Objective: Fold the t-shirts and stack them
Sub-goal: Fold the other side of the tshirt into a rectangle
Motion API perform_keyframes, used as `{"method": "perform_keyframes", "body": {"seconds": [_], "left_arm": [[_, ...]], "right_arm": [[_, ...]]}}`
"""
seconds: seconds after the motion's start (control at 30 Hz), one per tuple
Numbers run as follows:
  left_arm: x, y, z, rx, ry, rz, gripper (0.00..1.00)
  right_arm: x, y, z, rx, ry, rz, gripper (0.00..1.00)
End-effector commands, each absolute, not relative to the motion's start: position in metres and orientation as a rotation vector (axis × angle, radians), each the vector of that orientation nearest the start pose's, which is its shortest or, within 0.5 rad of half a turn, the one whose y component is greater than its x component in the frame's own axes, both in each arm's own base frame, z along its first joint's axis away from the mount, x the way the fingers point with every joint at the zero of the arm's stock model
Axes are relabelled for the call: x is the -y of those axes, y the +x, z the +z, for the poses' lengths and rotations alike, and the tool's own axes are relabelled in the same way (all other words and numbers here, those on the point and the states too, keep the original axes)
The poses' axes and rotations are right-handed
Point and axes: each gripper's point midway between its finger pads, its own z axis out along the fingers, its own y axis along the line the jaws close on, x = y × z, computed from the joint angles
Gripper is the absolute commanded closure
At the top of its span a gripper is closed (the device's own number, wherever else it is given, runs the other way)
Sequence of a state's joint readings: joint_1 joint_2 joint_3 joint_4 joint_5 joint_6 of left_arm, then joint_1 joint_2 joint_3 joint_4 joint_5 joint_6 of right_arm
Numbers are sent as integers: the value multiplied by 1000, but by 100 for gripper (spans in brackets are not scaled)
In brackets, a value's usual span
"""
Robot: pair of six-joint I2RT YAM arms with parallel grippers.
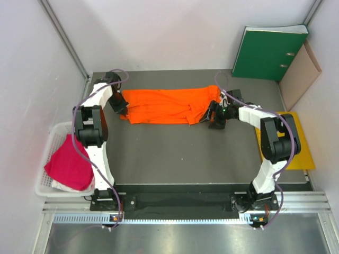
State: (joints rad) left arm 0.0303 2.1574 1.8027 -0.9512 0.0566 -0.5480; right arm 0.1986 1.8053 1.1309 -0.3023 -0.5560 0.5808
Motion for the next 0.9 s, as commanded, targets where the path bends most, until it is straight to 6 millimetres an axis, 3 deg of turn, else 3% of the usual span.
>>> {"method": "perform_keyframes", "body": {"seconds": [0.0,0.17,0.37,0.7,0.8,0.87], "left_arm": [[17,447,67,-2755,-789,-184,100],[16,446,66,-2760,-784,-180,100],[16,445,66,-2761,-775,-176,100],[16,446,65,-2767,-760,-180,100],[16,446,63,-2772,-752,-178,100],[16,446,62,-2774,-750,-180,100]], "right_arm": [[-219,375,69,-2593,276,1110,33],[-253,374,63,-2595,270,1159,36],[-277,378,49,-2606,316,1129,42],[-273,403,46,-2569,360,992,48],[-270,408,43,-2563,375,947,55],[-269,409,42,-2571,377,929,66]]}}
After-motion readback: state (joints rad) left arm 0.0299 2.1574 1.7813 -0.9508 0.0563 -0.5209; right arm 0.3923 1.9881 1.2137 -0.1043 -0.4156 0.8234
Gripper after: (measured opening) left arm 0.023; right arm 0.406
